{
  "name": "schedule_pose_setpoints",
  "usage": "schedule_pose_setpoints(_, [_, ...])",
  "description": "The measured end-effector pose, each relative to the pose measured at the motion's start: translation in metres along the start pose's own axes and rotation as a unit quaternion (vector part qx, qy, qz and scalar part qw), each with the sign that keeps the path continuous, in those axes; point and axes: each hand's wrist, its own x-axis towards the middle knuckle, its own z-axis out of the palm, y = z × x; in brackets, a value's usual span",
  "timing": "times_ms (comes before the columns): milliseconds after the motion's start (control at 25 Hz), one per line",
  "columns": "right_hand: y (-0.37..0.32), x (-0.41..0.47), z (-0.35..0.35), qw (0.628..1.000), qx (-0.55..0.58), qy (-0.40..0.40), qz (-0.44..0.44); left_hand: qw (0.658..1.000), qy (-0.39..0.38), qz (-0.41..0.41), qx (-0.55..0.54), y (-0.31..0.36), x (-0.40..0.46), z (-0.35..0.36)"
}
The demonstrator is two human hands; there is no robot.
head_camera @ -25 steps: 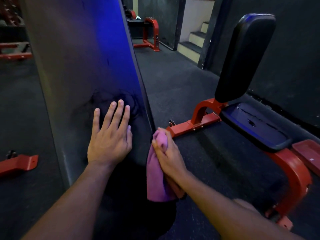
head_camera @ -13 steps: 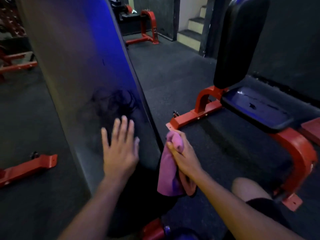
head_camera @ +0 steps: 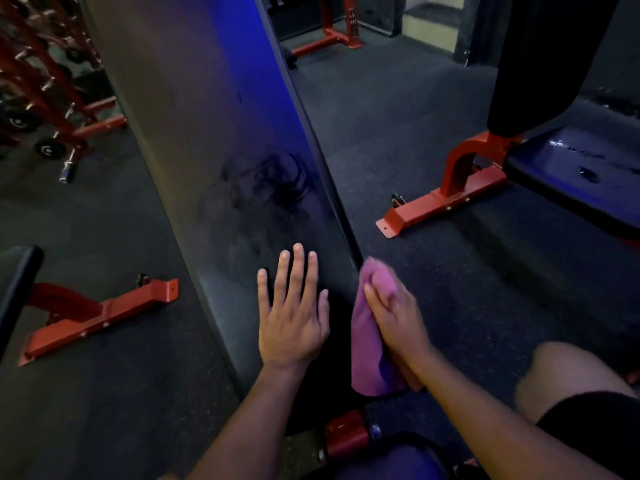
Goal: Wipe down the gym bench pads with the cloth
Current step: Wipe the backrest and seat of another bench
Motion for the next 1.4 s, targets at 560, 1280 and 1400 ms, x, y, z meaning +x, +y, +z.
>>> schedule_pose_setpoints(560, [-0.018,0.006,0.009,0.994,-0.042,0.066,0.079,1.0,-0.003,0.004,0.002,-0.002,-0.004,0.003])
schedule_pose_setpoints(1280, [0.014,-0.08,0.009,0.88,0.165,0.182,0.406,0.995,-0.079,0.062,-0.002,-0.029,-0.09,-0.018])
schedule_pose_setpoints(1400, [0.015,-0.09,0.009,0.865,0.167,0.253,0.4,0.99,-0.07,0.121,0.033,-0.048,-0.077,-0.021])
